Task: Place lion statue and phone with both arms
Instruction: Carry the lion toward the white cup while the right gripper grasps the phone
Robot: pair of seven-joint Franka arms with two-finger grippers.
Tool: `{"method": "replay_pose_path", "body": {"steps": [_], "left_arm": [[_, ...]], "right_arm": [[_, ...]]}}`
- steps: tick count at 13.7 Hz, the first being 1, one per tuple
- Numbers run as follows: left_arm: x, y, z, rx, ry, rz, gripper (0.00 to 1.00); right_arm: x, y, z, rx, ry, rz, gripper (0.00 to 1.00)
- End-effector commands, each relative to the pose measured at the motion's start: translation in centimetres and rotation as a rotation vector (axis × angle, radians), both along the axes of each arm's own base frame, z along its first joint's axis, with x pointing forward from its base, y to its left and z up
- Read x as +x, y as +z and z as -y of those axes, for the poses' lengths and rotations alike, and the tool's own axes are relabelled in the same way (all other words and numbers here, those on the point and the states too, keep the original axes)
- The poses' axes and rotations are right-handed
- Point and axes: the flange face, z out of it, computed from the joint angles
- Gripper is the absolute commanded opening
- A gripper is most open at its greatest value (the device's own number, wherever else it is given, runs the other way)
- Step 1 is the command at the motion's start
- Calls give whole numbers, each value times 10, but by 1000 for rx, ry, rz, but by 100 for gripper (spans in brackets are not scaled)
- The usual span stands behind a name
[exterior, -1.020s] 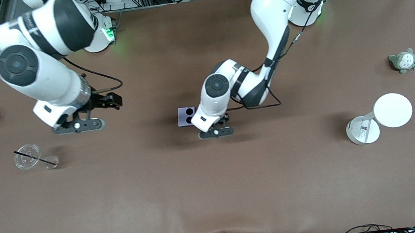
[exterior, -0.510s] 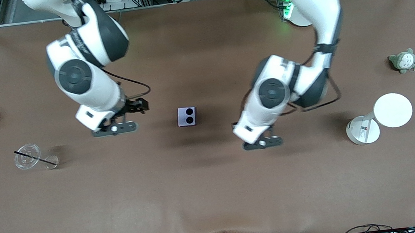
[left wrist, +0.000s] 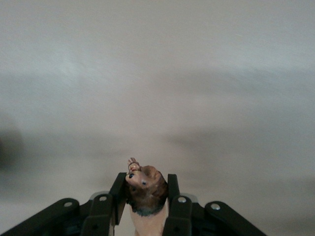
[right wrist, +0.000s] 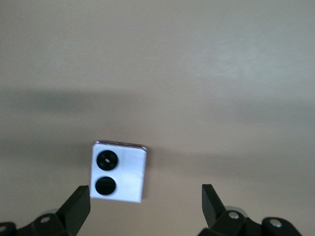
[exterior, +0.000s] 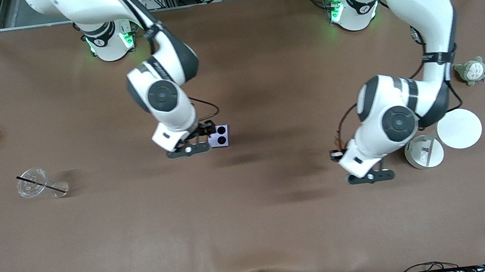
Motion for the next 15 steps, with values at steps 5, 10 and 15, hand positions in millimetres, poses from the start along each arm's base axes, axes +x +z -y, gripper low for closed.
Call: {"method": "replay_pose_path", "body": {"steps": [5, 10, 15], "left_arm": [[-17, -59, -66, 34, -113, 45, 0], [-13, -71, -98, 37, -158, 47, 0], [-12, -73, -121, 37, -187, 41, 0]], "right_arm": [[-12, -72, -27, -16, -130, 9, 100], [-15, -93, -34, -4, -158, 24, 100], [-20, -109, -41, -7, -194, 22, 100]]}}
